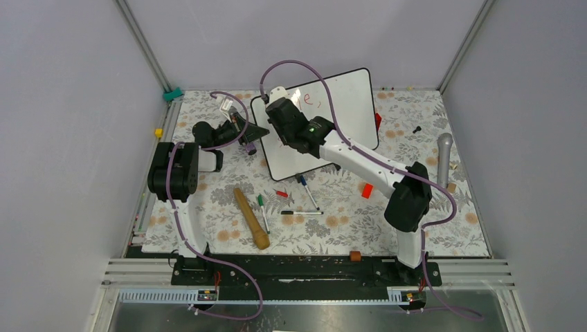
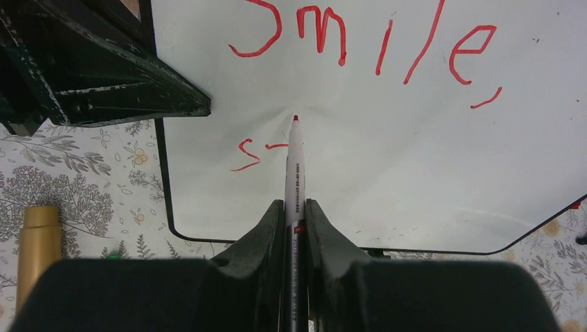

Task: Write a sentence on the whiteboard

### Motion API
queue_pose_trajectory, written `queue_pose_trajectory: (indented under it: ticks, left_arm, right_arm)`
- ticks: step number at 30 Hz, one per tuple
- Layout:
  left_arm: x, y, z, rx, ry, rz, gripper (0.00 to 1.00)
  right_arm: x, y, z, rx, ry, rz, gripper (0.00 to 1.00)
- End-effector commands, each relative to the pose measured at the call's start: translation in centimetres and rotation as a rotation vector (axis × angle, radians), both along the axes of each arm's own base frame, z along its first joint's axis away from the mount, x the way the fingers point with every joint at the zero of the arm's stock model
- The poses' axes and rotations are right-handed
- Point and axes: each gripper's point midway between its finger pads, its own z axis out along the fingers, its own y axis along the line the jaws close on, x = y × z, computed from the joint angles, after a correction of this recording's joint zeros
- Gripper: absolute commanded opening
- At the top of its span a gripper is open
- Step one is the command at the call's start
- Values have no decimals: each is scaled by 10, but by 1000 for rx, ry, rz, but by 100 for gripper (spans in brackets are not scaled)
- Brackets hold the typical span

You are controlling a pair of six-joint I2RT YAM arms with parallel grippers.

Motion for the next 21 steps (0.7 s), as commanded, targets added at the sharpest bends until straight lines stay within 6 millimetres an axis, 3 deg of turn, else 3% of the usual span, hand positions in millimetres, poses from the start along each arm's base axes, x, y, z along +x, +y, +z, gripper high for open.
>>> queue_pose_trajectory:
  ticks: [1,21]
  left_arm:
    - [-16,-6,4,68,-198,-92,0]
    - [-16,-6,4,68,-200,-94,0]
  right_arm:
    - [10,6,14,39,-22,-4,0]
    - [10,1,-13,3,28,-17,0]
